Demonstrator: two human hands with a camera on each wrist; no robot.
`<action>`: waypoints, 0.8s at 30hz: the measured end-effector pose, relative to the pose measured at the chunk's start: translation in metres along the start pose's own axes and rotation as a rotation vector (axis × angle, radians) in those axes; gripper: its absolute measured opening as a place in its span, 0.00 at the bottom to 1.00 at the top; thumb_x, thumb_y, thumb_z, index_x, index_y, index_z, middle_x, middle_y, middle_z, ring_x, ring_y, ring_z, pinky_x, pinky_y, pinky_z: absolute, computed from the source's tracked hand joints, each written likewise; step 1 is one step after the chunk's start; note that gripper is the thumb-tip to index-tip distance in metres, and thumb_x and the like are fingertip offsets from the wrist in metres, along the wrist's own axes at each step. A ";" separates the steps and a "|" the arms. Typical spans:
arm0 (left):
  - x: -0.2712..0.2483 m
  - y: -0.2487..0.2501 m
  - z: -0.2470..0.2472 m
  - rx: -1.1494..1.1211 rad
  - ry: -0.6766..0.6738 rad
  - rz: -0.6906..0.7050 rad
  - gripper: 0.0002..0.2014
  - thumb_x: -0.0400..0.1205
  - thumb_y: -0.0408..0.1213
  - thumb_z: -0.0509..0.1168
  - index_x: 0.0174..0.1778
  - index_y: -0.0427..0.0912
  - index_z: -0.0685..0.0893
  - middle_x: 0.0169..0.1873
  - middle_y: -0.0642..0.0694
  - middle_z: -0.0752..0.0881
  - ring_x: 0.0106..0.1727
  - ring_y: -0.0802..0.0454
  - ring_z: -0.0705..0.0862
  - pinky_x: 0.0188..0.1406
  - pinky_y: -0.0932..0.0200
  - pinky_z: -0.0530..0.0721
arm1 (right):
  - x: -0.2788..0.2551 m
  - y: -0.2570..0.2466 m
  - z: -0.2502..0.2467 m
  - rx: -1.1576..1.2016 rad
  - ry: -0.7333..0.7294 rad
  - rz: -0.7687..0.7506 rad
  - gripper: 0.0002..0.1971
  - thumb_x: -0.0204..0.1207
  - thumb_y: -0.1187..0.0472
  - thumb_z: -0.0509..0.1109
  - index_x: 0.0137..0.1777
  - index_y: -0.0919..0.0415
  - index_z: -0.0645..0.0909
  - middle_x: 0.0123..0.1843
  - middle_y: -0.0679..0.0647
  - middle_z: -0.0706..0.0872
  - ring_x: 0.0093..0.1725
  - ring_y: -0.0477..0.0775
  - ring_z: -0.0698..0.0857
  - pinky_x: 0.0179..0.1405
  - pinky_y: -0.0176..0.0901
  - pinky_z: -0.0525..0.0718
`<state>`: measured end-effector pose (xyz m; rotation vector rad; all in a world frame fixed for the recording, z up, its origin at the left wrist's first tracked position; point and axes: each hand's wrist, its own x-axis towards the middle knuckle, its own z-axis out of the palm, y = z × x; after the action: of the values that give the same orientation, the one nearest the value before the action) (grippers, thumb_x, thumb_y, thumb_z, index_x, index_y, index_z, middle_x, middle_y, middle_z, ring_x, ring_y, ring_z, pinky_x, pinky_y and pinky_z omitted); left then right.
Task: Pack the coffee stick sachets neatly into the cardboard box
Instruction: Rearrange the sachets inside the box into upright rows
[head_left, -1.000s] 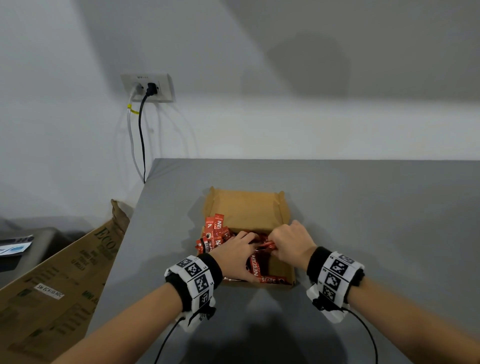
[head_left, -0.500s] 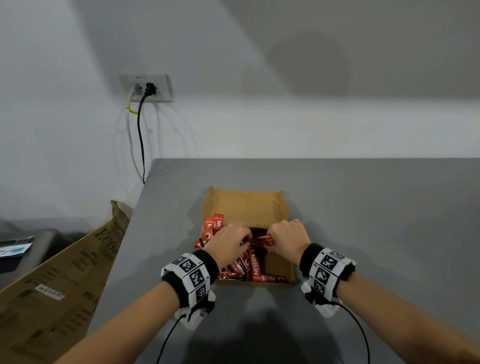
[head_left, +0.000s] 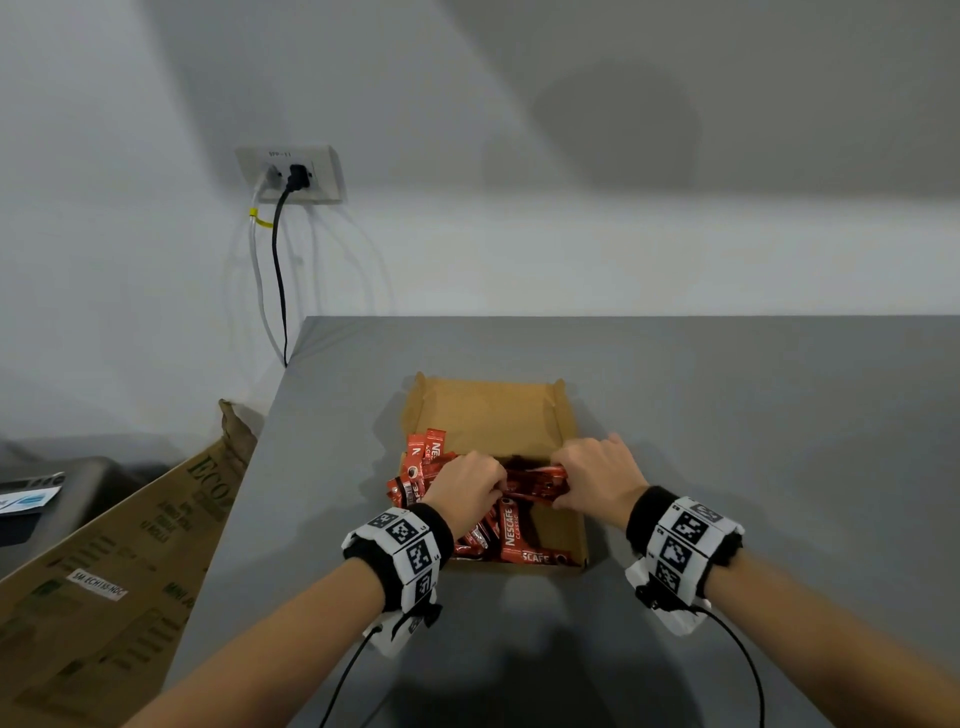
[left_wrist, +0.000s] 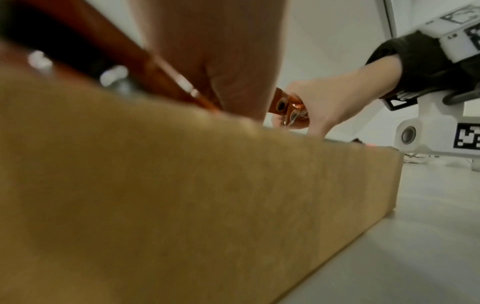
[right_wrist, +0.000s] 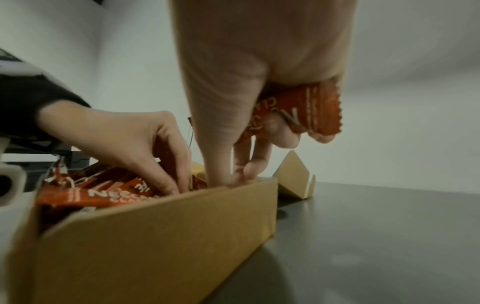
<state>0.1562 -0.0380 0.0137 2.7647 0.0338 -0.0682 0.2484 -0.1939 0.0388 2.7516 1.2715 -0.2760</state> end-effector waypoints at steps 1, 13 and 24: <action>0.001 -0.001 0.000 -0.009 0.003 -0.006 0.09 0.83 0.31 0.62 0.52 0.36 0.87 0.50 0.42 0.88 0.50 0.47 0.86 0.53 0.56 0.84 | -0.001 0.003 0.000 0.020 0.009 0.008 0.13 0.71 0.46 0.72 0.50 0.53 0.80 0.52 0.50 0.84 0.53 0.55 0.82 0.56 0.51 0.72; 0.002 0.000 0.001 0.010 0.006 -0.002 0.05 0.81 0.29 0.62 0.46 0.35 0.83 0.45 0.42 0.85 0.47 0.47 0.84 0.49 0.54 0.85 | -0.002 0.002 0.012 0.150 0.041 0.054 0.06 0.77 0.57 0.65 0.38 0.53 0.77 0.45 0.51 0.84 0.47 0.55 0.84 0.54 0.49 0.79; -0.002 -0.001 -0.011 -0.128 0.148 0.032 0.09 0.83 0.29 0.58 0.52 0.35 0.83 0.49 0.44 0.85 0.48 0.50 0.83 0.50 0.58 0.84 | -0.006 0.004 -0.004 0.387 0.033 -0.051 0.09 0.73 0.58 0.69 0.46 0.55 0.70 0.43 0.52 0.84 0.43 0.55 0.84 0.40 0.44 0.82</action>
<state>0.1544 -0.0333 0.0233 2.6359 0.0321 0.1420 0.2482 -0.2007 0.0444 3.0502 1.4314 -0.5356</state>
